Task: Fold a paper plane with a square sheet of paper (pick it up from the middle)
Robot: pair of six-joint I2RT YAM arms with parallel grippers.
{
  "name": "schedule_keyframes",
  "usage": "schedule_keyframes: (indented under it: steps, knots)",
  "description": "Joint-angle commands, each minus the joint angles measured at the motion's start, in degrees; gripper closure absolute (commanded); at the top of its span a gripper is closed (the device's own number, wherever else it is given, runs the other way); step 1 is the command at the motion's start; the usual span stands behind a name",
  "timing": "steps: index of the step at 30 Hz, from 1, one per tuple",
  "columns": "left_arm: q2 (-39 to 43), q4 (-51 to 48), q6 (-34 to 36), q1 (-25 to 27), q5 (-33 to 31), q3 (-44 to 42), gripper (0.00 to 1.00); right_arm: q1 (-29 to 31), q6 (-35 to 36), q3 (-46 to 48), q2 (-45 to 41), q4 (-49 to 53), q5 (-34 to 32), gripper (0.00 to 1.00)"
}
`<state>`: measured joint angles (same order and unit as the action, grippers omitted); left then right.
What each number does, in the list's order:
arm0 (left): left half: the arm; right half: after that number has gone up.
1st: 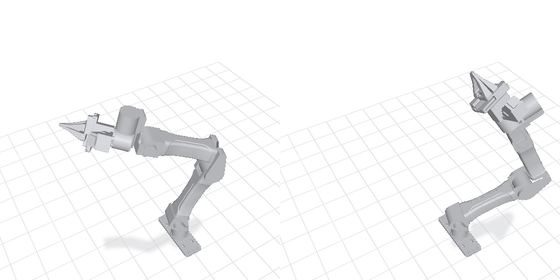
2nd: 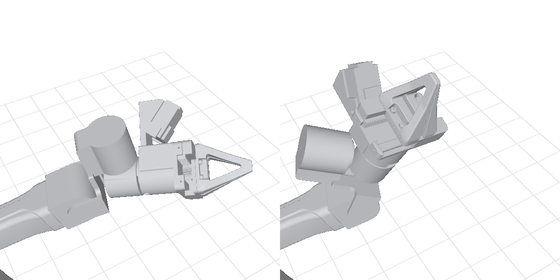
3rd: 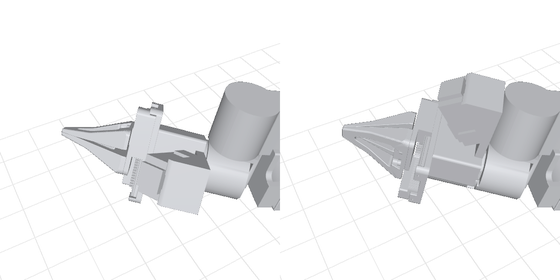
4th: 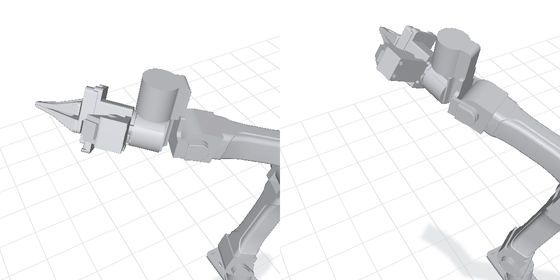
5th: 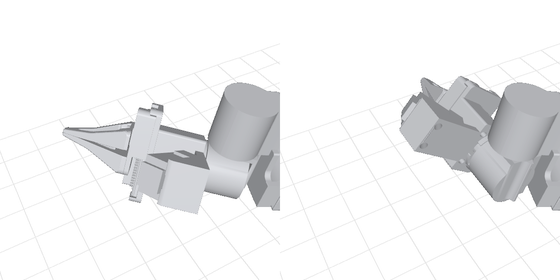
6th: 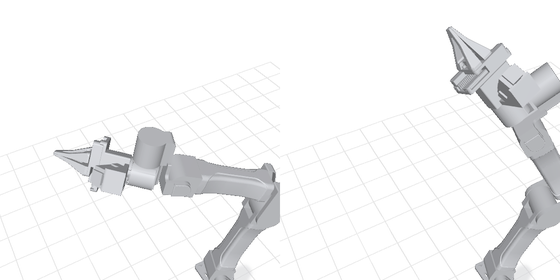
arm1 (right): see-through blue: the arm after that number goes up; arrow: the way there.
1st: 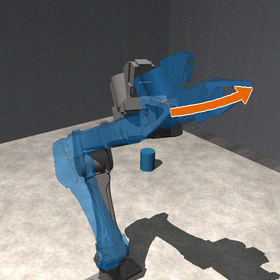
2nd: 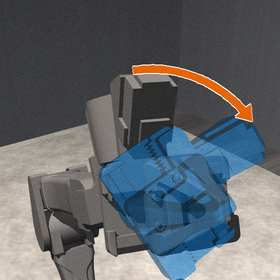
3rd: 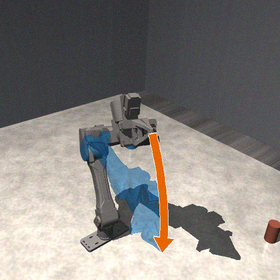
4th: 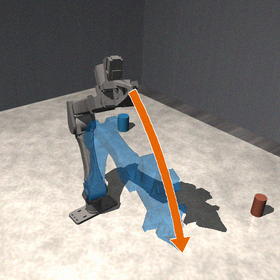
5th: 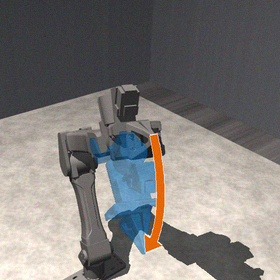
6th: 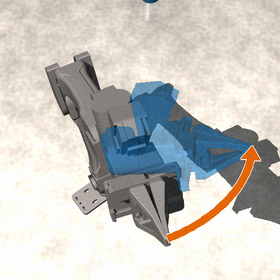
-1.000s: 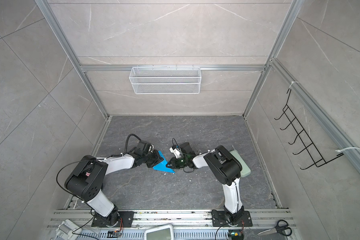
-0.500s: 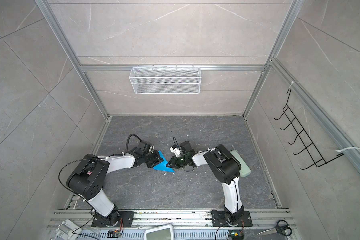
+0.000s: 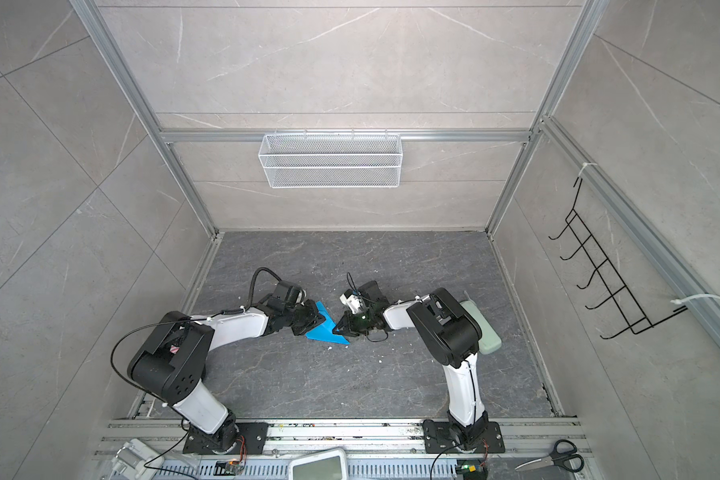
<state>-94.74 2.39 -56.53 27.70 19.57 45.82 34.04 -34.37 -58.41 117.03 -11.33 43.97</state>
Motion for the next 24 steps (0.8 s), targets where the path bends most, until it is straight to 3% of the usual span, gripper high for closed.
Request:
schedule_keyframes:
  steps: [1, 16, 24]
  knots:
    - [1.3, -0.9, 1.5, -0.2, -0.3, -0.6, 0.9, -0.4, -0.1, 0.5, 3.2, 6.2, -5.1, 0.93]
    - [-3.1, -1.8, 1.4, -0.2, -0.9, 1.1, 0.93, -0.4, 0.9, 0.1, 3.2, 7.2, -4.2, 0.86]
    - [-3.8, -1.7, 1.9, -0.3, -0.9, 1.5, 0.93, -0.4, 1.1, 0.0, 3.3, 7.7, -4.3, 0.89]
